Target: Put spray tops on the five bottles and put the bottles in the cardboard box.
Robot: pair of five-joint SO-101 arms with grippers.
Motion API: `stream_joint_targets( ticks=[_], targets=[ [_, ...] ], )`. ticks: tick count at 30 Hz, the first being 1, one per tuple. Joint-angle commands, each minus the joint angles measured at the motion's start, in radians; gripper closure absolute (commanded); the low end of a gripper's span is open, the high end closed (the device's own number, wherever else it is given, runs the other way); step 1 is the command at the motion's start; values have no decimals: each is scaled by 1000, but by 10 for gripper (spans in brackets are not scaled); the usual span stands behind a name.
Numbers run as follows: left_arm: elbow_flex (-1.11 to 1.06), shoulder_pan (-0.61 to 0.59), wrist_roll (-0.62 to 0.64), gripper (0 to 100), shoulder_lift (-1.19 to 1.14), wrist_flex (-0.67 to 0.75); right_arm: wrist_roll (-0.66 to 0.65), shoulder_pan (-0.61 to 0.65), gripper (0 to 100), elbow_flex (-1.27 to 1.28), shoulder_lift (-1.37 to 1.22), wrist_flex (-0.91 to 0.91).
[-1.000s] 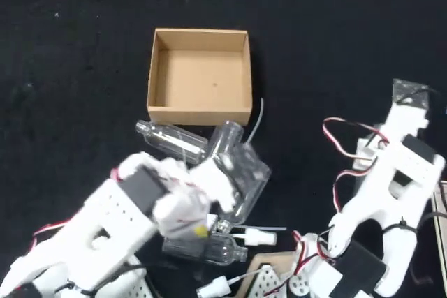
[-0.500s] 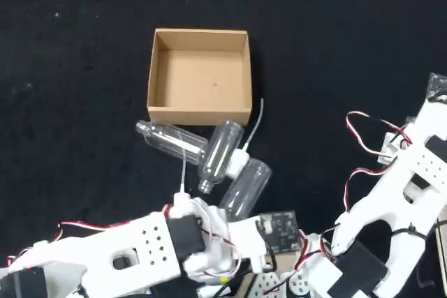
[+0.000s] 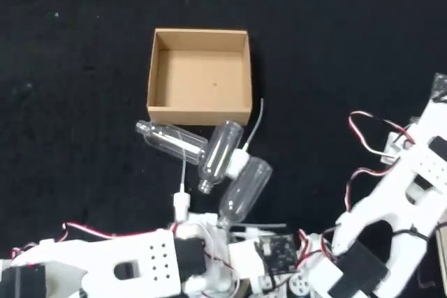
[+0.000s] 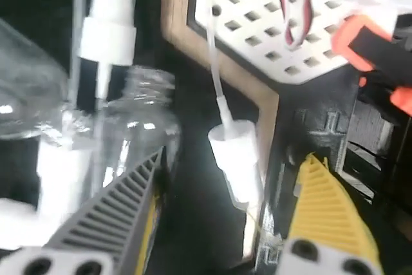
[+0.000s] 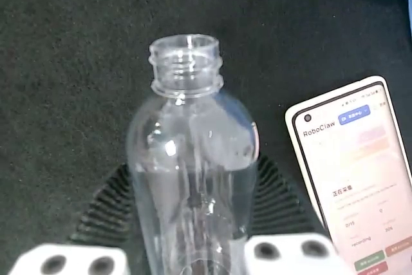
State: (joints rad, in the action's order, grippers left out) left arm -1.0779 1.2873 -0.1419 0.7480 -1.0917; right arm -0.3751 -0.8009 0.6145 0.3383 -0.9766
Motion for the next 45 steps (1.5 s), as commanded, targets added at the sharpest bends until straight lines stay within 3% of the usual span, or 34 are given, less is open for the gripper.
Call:
stream_joint_targets(
  ticks=[1, 9, 21, 27, 30, 40, 45],
  targets=[
    [-50, 22, 8, 690, 0, 80, -11, -21, 923, -68, -1, 18],
    [-193, 22, 8, 690, 0, 204, -8, -21, 923, -68, -1, 18],
    [-134, 22, 8, 693, 12, 97, -5, -21, 923, -65, -1, 18],
    [-131, 22, 8, 855, 12, 101, -3, -21, 923, -67, -1, 18],
    [-130, 22, 8, 887, 12, 101, -3, -21, 923, -67, -1, 18],
    [-120, 12, -2, 880, 12, 94, -3, -21, 923, -64, -1, 18],
    [-85, 10, -2, 750, 2, 97, -3, -21, 923, -64, -1, 18]
  ],
)
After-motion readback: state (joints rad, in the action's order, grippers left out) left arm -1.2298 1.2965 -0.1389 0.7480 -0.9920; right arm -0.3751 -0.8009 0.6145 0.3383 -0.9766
